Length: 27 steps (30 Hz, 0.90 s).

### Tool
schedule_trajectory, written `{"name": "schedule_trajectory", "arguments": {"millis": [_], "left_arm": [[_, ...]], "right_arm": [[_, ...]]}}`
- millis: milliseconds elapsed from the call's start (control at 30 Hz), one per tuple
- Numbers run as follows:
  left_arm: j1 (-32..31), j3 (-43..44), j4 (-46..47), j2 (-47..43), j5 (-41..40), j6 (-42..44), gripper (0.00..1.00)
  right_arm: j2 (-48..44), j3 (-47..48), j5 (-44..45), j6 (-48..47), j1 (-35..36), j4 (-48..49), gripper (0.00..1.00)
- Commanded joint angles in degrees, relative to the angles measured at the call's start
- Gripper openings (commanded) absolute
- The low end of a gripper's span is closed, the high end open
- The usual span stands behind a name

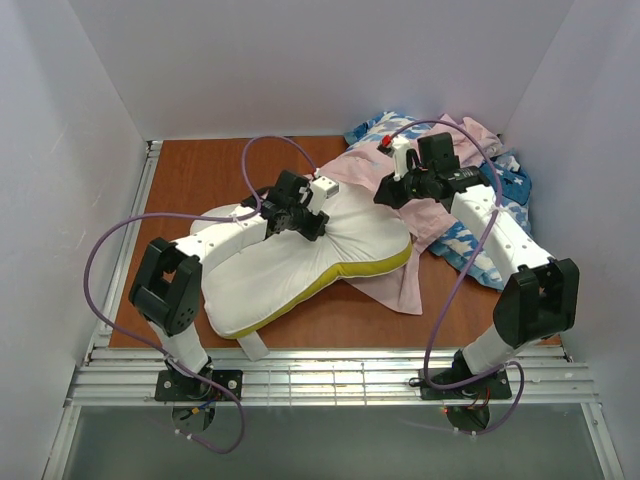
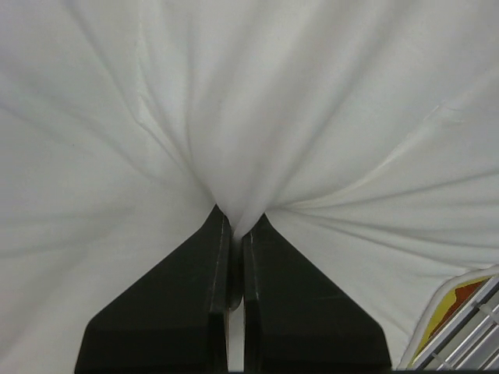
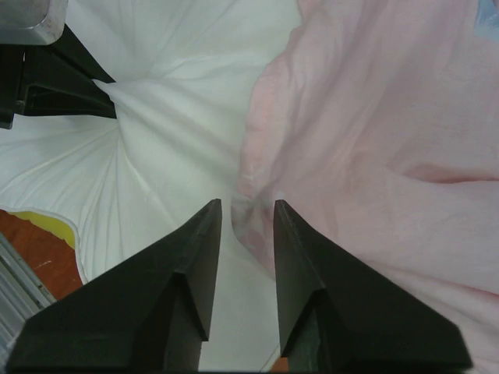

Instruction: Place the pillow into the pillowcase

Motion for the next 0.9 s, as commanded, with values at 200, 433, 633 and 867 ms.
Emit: {"name": "schedule_trajectory", "arguments": {"millis": [200,433,633,867], "left_arm": [[1.5,2.4,6.7,3.5,3.2,-6.2,0.00],[3.4,4.4,5.6,5.1,9.0,-6.1,0.00],[3.5,5.3,4.0,5.5,10.2,-5.5,0.00],[3.8,5.7,3.6,5.8,10.1,-6.7,0.00]], "right_arm": [[-10.0,-9.9,9.0,-6.9,-9.4,-1.1,0.66],[-16.2,-28.4,11.2,-13.4,-13.2,10.1,0.61],[-12.5,-32.1,12.5,-11.4,-12.2,20.6,0.69],[-6.5,-29.6,13.8,-7.8,-11.1,26.0,0.60]]}}
